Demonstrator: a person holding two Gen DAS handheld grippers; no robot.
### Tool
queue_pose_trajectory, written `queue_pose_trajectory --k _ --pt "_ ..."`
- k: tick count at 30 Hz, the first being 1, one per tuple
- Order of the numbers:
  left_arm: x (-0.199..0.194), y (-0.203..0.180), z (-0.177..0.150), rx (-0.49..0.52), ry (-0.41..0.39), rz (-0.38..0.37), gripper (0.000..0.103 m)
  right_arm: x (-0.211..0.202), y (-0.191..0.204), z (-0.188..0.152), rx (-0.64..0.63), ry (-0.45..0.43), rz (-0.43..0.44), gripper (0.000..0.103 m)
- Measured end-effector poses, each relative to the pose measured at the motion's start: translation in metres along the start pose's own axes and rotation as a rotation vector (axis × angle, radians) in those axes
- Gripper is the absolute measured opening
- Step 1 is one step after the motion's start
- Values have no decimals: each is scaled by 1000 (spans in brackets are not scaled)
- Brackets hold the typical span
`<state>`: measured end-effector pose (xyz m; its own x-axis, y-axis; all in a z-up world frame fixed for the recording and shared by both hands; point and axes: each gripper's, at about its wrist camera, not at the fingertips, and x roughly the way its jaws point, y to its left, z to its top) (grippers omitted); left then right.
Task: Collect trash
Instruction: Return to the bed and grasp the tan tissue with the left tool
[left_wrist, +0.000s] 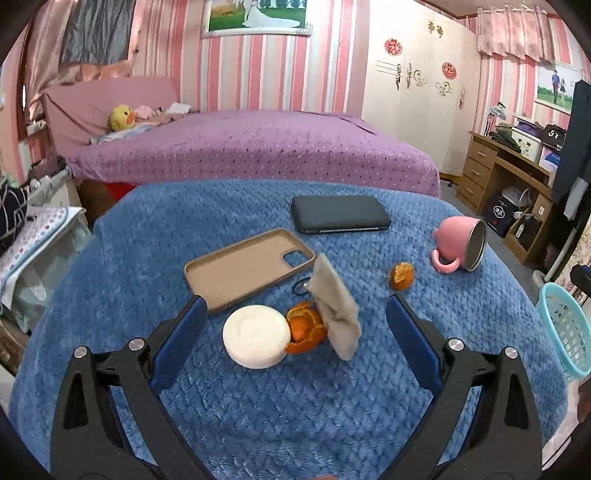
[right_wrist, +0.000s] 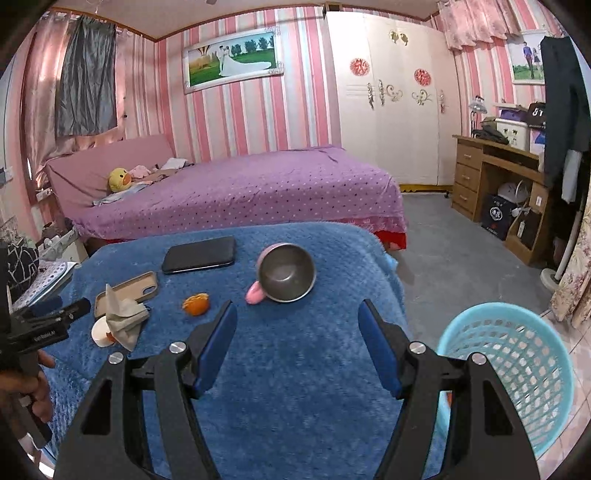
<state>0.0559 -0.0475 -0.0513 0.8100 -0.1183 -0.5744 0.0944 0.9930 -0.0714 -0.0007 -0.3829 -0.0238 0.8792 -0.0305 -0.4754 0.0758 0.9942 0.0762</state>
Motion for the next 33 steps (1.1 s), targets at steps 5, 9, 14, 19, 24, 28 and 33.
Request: queue_pose_trajectory --k 5,9,14,19,24,28,33 --pt "7 0 -3 17 11 5 94 5 7 0 8 6 7 67" --pt "13 -1 -5 16 25 -8 94 8 14 -1 -8 12 14 67" --pt "27 -10 -5 30 42 1 94 11 23 1 -7 17 26 67" --pt "40 -14 -1 1 47 15 94 13 27 2 -19 24 41 67" --pt "58 -29 -2 36 80 15 83 17 30 0 -30 33 35 67" --pt "69 -35 -8 58 153 -44 16 21 35 -1 -43 47 33 67" --pt "43 -25 2 26 64 -55 12 24 47 -2 -52 52 51 67"
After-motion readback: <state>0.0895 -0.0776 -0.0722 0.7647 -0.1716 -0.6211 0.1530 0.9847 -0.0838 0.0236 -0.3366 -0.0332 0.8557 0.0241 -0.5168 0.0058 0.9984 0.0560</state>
